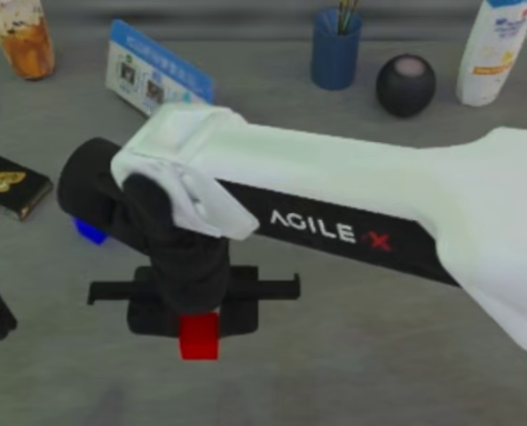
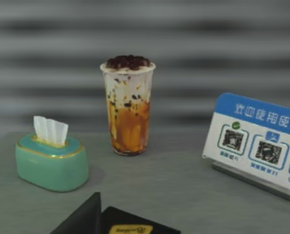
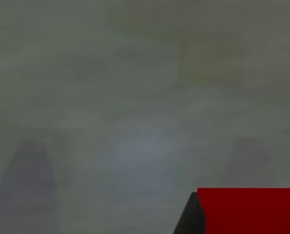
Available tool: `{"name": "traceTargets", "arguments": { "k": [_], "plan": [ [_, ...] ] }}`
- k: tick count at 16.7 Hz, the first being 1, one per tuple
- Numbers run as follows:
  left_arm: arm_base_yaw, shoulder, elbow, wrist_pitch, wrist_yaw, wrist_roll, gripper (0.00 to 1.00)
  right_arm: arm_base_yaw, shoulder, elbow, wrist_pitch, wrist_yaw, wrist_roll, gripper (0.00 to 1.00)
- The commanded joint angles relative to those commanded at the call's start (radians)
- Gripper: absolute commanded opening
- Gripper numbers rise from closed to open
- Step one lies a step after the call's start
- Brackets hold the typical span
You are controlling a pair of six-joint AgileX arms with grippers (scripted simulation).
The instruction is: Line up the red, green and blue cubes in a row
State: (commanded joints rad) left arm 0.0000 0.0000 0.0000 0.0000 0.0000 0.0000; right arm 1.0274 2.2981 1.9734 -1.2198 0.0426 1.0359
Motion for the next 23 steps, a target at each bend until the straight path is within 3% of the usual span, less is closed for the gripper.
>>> {"name": "traceTargets", "arguments": {
  "k": [5,10,23],
  "plan": [
    [0.000,0.000,0.000,0.000,0.000,0.000,1.00,0.005,0.041,-0.136,0.180,0.001,0.004,0.00],
    [0.000,0.000,0.000,0.000,0.000,0.000,1.00,0.006,0.047,-0.154,0.200,0.002,0.005,0.00],
    [0.000,0.000,0.000,0.000,0.000,0.000,1.00,0.006,0.047,-0.154,0.200,0.002,0.005,0.98]
  ]
}}
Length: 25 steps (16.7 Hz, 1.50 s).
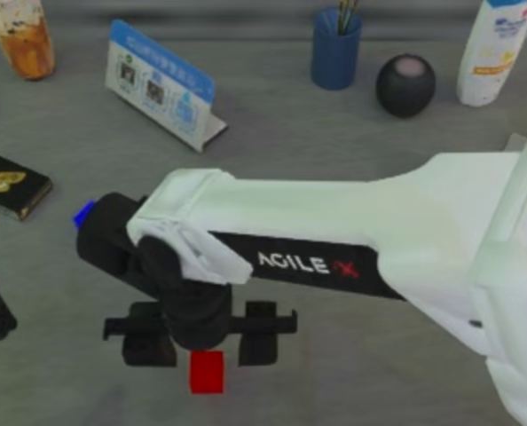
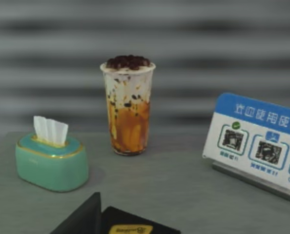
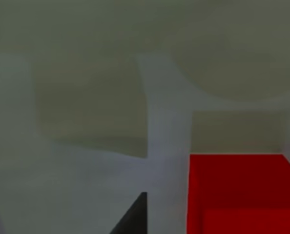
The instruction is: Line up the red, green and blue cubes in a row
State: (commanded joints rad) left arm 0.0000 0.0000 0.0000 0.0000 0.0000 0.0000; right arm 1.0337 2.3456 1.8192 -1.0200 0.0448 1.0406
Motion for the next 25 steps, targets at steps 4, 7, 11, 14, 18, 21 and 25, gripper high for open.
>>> {"name": "traceTargets", "arguments": {
  "k": [4,7,11,14,18,21,25],
  "plan": [
    [0.000,0.000,0.000,0.000,0.000,0.000,1.00,0.000,0.000,0.000,0.000,0.000,0.000,1.00],
    [0.000,0.000,0.000,0.000,0.000,0.000,1.00,0.000,0.000,0.000,0.000,0.000,0.000,1.00],
    [0.000,0.000,0.000,0.000,0.000,0.000,1.00,0.001,-0.003,0.017,-0.018,0.000,0.001,1.00],
    [0.000,0.000,0.000,0.000,0.000,0.000,1.00,0.005,-0.025,0.087,-0.115,0.000,0.005,1.00],
    [0.000,0.000,0.000,0.000,0.000,0.000,1.00,0.012,-0.058,0.173,-0.233,-0.001,0.005,1.00],
    [0.000,0.000,0.000,0.000,0.000,0.000,1.00,0.012,-0.061,0.177,-0.238,-0.001,0.004,1.00],
    [-0.008,0.026,0.025,-0.017,0.001,0.008,1.00,-0.007,-0.087,0.149,-0.220,0.010,-0.014,1.00]
  ]
}}
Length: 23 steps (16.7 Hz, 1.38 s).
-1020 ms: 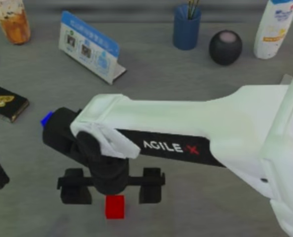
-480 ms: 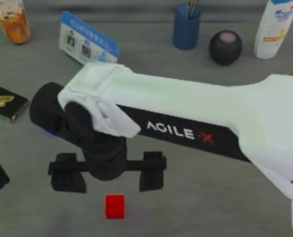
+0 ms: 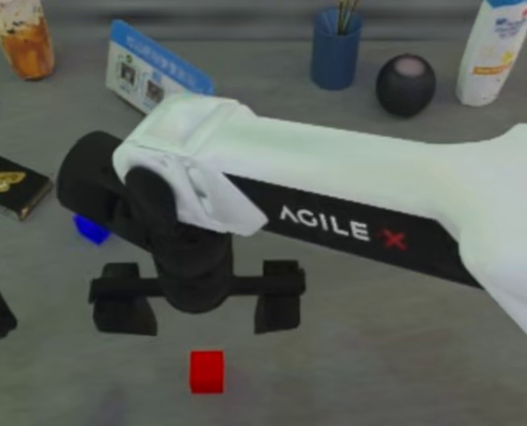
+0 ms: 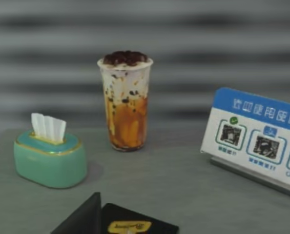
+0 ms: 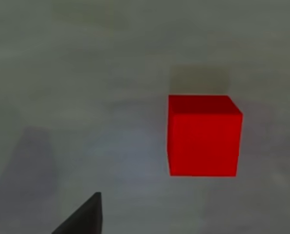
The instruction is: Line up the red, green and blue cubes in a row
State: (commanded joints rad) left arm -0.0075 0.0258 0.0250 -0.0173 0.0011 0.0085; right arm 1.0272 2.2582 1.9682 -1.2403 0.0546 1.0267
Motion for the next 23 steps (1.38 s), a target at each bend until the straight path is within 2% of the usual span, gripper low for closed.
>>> {"name": "traceTargets", "arguments": {
  "k": [6,10,13,18,23],
  "plan": [
    [-0.068,0.308,0.289,-0.182,0.000,0.089,1.00,-0.145,-0.341,-0.268,0.163,0.077,-0.170,1.00],
    [-0.136,0.698,0.595,-0.375,-0.001,0.182,1.00,-0.315,-0.748,-0.590,0.347,0.122,-0.349,1.00],
    [-0.193,1.039,0.842,-0.540,-0.001,0.258,1.00,-0.465,-1.101,-0.885,0.509,0.135,-0.502,1.00],
    [-0.288,1.547,1.231,-0.807,0.003,0.382,1.00,-0.706,-1.640,-1.372,0.783,0.108,-0.742,1.00],
    [-0.364,1.937,1.555,-1.011,0.004,0.482,1.00,-0.892,-2.004,-1.740,1.037,0.033,-0.921,1.00]
  ]
}}
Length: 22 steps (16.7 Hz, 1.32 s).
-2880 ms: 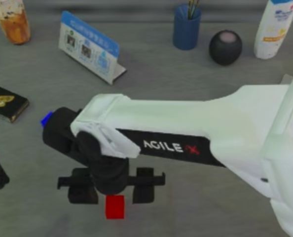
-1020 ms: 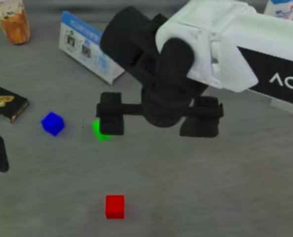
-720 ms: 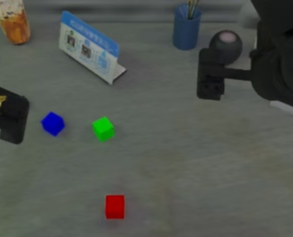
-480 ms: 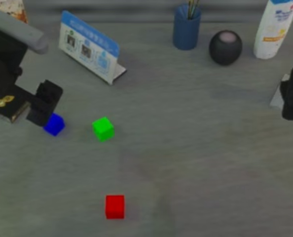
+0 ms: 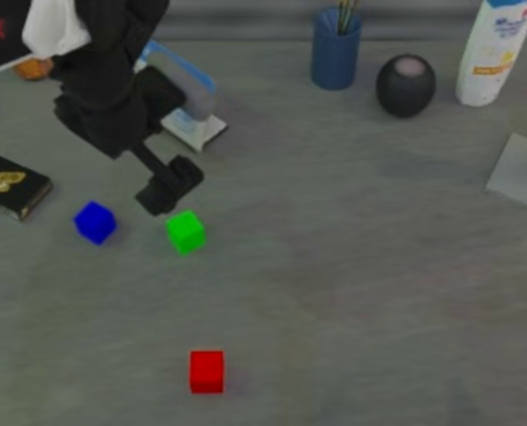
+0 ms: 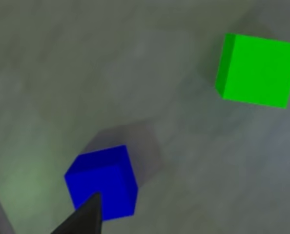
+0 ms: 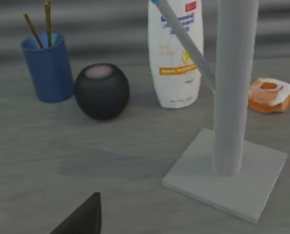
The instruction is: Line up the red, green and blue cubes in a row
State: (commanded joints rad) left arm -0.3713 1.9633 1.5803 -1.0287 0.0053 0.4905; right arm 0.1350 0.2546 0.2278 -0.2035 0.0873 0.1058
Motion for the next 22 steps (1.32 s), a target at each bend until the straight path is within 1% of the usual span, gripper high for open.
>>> {"name": "traceTargets", "arguments": {
  "k": [4,7,14,20,22],
  "plan": [
    [-0.039,0.198,0.174,-0.100,-0.001,0.052,1.00,-0.095,-0.194,-0.176,0.152,-0.063,-0.083,1.00],
    [-0.052,0.258,0.230,-0.130,-0.002,0.069,1.00,-0.124,-0.253,-0.226,0.201,-0.086,-0.105,1.00],
    [-0.049,0.267,0.220,-0.114,-0.002,0.071,1.00,-0.125,-0.255,-0.228,0.203,-0.087,-0.106,1.00],
    [-0.051,0.342,0.091,0.100,-0.001,0.071,1.00,-0.125,-0.255,-0.228,0.203,-0.087,-0.106,1.00],
    [-0.051,0.358,0.069,0.130,-0.001,0.072,1.00,-0.125,-0.255,-0.228,0.203,-0.087,-0.106,1.00]
  ]
}}
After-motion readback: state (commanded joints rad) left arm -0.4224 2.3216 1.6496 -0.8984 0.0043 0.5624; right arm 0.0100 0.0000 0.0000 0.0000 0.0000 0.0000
